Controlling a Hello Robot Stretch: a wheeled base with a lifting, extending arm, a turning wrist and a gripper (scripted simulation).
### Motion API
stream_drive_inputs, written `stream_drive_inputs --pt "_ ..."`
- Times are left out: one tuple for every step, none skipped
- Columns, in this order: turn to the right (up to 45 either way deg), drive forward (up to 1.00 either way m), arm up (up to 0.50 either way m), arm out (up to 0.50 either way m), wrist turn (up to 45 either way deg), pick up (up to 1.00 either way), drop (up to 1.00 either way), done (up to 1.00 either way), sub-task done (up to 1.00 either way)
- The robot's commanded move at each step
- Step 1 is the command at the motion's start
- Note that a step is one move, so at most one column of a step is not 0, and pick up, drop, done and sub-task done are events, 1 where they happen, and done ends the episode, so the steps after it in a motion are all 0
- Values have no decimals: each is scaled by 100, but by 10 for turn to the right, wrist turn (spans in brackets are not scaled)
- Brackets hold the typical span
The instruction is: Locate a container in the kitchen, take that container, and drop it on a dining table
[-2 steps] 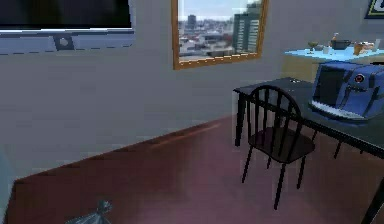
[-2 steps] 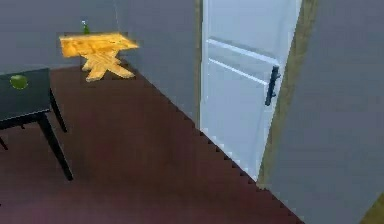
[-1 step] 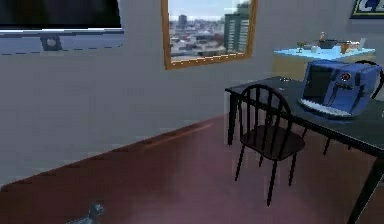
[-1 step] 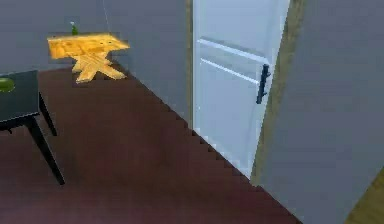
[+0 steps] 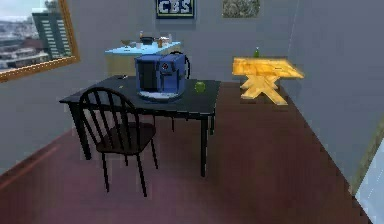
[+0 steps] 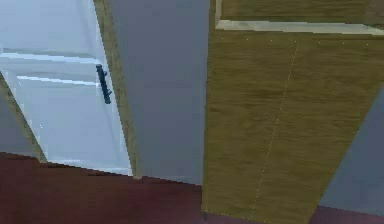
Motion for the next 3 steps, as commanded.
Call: stream_drive_inputs --pt "90 0 0 0 0 0 0 0 0" --pt "0 15 0 0 0 0 0 0 0" --pt "-450 0 0 0 0 0 0 0 0"
